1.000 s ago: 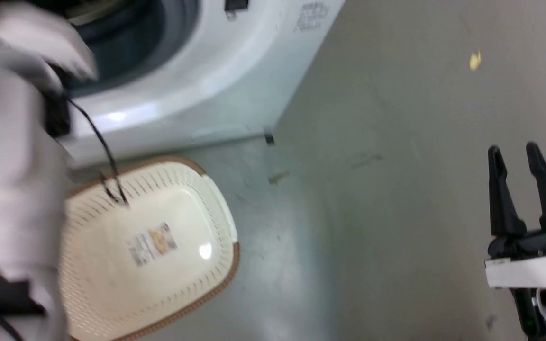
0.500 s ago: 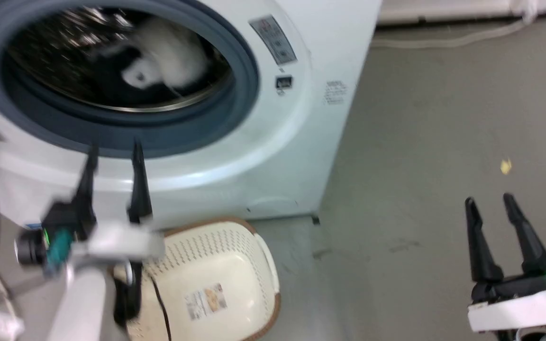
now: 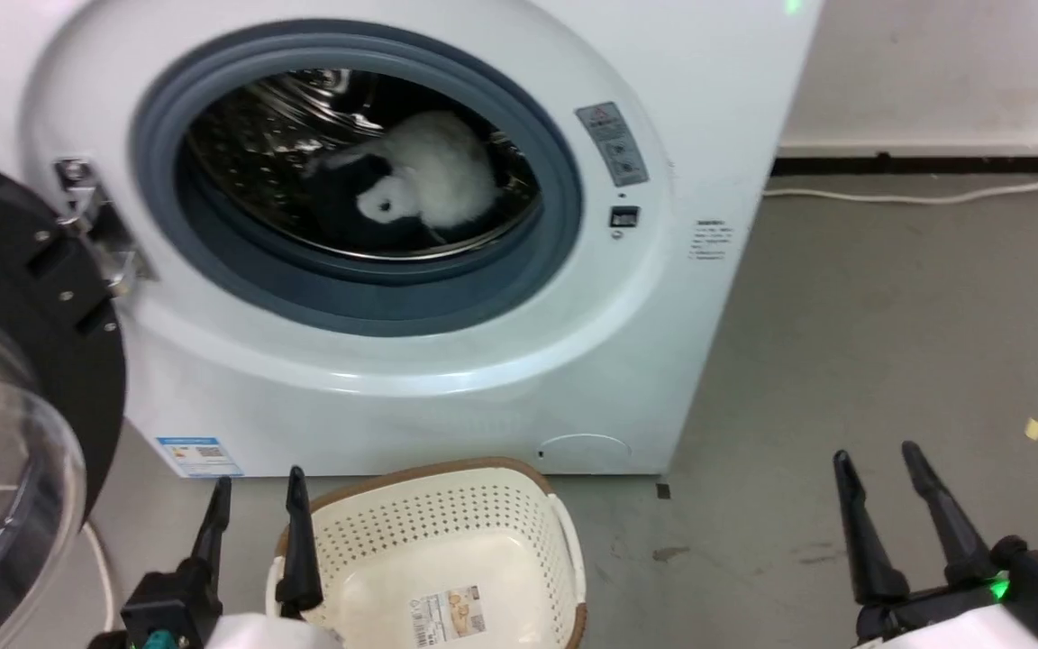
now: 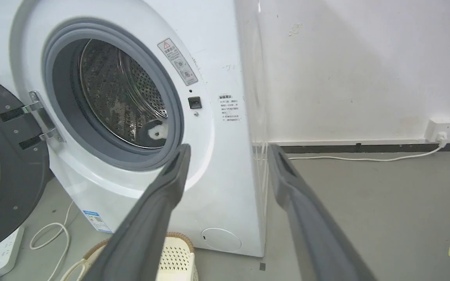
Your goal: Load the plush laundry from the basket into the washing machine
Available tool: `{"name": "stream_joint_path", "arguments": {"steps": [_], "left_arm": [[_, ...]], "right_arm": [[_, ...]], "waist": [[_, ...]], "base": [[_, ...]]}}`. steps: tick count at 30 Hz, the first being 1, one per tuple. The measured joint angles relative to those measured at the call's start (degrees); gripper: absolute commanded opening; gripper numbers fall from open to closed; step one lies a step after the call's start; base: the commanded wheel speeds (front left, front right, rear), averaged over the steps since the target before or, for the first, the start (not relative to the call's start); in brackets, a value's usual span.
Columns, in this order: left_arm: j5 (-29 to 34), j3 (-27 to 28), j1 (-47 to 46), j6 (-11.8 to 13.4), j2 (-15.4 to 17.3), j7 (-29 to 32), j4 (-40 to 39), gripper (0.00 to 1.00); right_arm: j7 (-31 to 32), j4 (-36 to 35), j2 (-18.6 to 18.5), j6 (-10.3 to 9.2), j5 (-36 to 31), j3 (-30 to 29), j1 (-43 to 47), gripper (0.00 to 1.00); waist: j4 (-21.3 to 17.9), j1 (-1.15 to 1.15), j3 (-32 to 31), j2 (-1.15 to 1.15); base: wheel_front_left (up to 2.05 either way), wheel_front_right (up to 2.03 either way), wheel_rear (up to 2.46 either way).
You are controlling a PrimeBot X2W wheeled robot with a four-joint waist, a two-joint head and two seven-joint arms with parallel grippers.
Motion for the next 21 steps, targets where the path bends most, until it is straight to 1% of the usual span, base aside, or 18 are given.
{"name": "stream_joint_path", "arguments": {"steps": [8,14,15,21], "left_arm": [[3.99,-0.65,2.83,0.0,-0.64,-0.01,-0.2,1.0],[4.14,-1.23,4.06,0.0,-1.1,0.0,-1.53,1.0],[4.25,-1.22,4.18,0.11,-1.12,-0.01,-1.78,0.0],[4.1,-1.25,4.19,0.07,-1.13,0.1,-1.75,0.0]], "right_arm": [[0.01,0.71,0.49,0.0,-0.05,1.1,1.44,1.0],[0.01,0.91,0.58,0.0,-0.05,0.74,2.35,1.0],[0.01,0.97,0.59,0.0,-0.05,0.78,2.39,0.0],[0.07,0.99,0.58,0.0,-0.04,0.76,2.4,0.0]], "waist": [[2.39,0.0,-0.47,0.0],[3.14,0.01,-0.68,0.0],[3.17,0.01,-0.72,0.0],[3.19,0.01,-0.77,0.0]], "base": [[0.0,0.0,0.0],[0.0,0.0,0.0],[0.0,0.0,0.0],[0.0,0.0,0.0]]}}
